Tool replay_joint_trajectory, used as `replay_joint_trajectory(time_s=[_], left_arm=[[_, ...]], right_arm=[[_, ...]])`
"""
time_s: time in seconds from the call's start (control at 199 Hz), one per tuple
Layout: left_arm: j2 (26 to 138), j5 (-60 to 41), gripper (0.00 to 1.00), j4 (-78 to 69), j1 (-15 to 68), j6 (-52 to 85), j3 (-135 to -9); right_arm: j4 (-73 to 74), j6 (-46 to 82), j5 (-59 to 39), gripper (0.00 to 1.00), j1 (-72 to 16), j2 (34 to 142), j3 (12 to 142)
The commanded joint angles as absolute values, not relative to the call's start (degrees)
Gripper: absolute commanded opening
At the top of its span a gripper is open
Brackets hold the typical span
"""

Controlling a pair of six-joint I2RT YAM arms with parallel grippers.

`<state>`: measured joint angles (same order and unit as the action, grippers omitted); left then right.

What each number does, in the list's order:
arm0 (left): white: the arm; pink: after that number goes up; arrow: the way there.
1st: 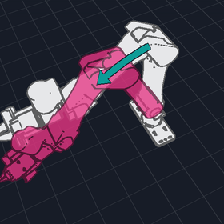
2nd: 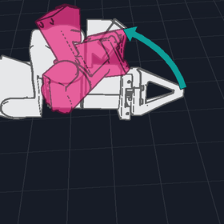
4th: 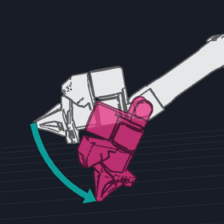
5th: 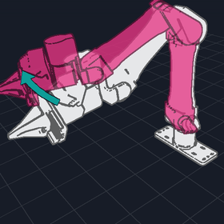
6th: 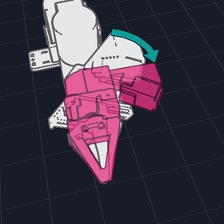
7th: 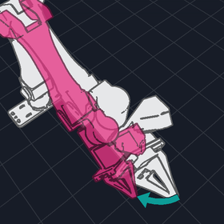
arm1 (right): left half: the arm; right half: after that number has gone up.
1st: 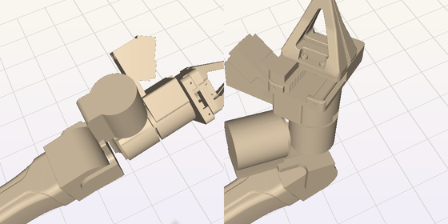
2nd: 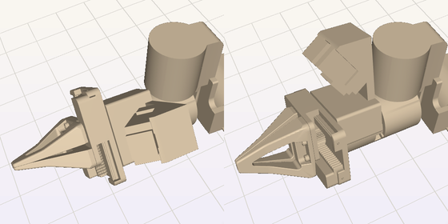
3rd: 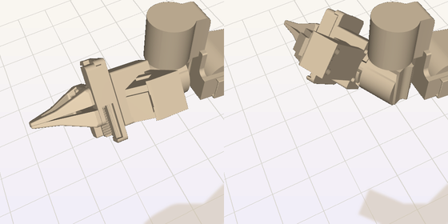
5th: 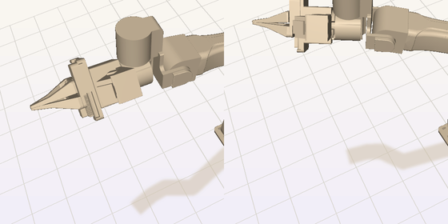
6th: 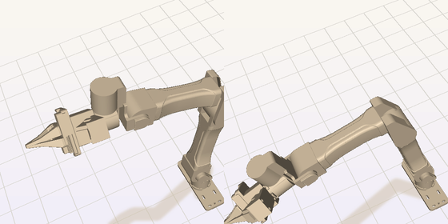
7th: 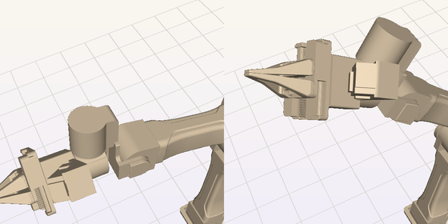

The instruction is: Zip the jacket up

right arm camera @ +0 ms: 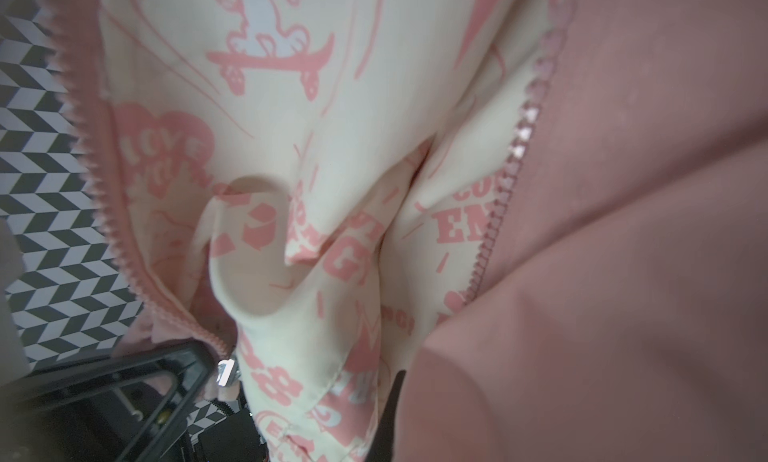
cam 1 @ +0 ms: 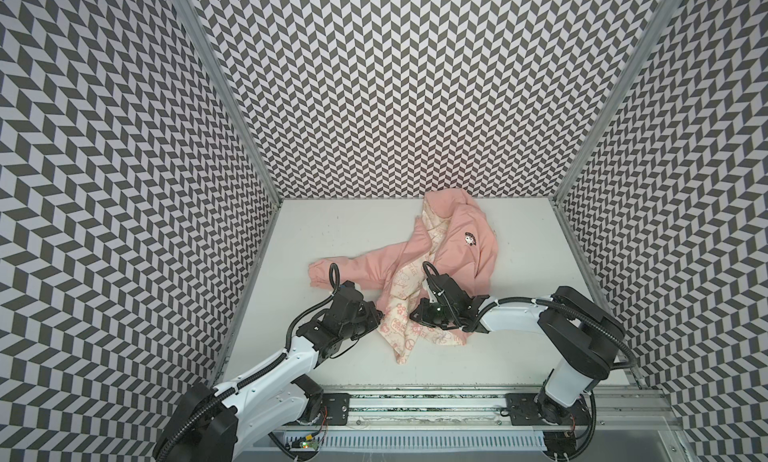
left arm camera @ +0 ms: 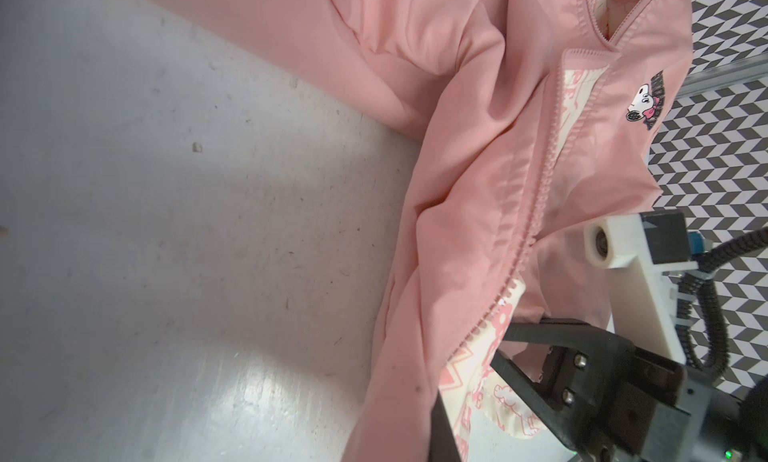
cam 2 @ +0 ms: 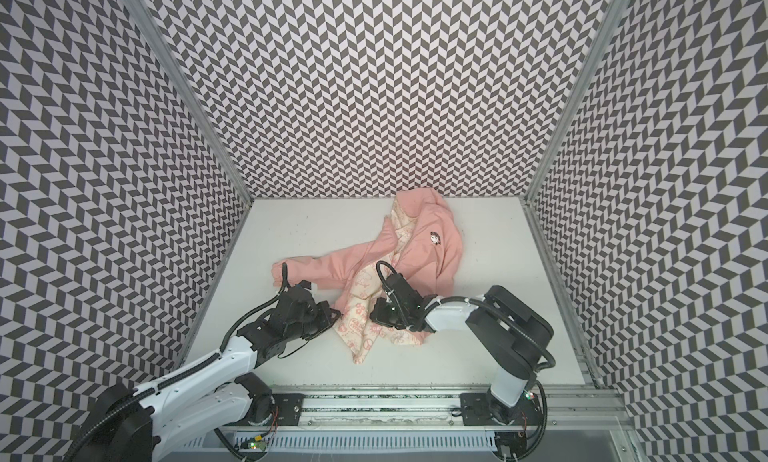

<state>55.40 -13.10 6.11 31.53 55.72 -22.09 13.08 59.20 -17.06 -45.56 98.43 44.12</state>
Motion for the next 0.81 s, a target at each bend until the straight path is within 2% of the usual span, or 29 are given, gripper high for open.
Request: replay_joint_trajectory(time_s=[0.0,0.126,0.383,0.474,0.72,0.801], left_arm=[[55.53,-13.58,0.0,4.61,31.36,55.1,-22.26],[56.38,-14.14,0.0,3.93,31.38,55.17,-22.25],[56.35,-14.33,0.0,3.59,31.38,55.45,-22.11],[56.29,-14.43,0.0,3.65,31.38,55.39,-22.0],[56.07,-14.43,0.0,3.69,31.38,55.5,-21.99],[55.99,-14.55,0.0,3.68,31.44,55.43,-22.11]], right_arm=[[15.68,60.73,-15.79,0.16,-45.64,97.87,42.95],[16.47,61.41,-15.32,0.25,-45.2,97.32,41.7],[16.35,62.23,-14.19,0.23,-44.56,96.73,40.65],[16.54,62.61,-13.85,0.17,-44.47,96.52,40.12],[16.79,62.9,-13.34,0.09,-44.27,95.83,39.28],[17.09,62.55,-13.74,0.01,-44.21,95.47,39.36]])
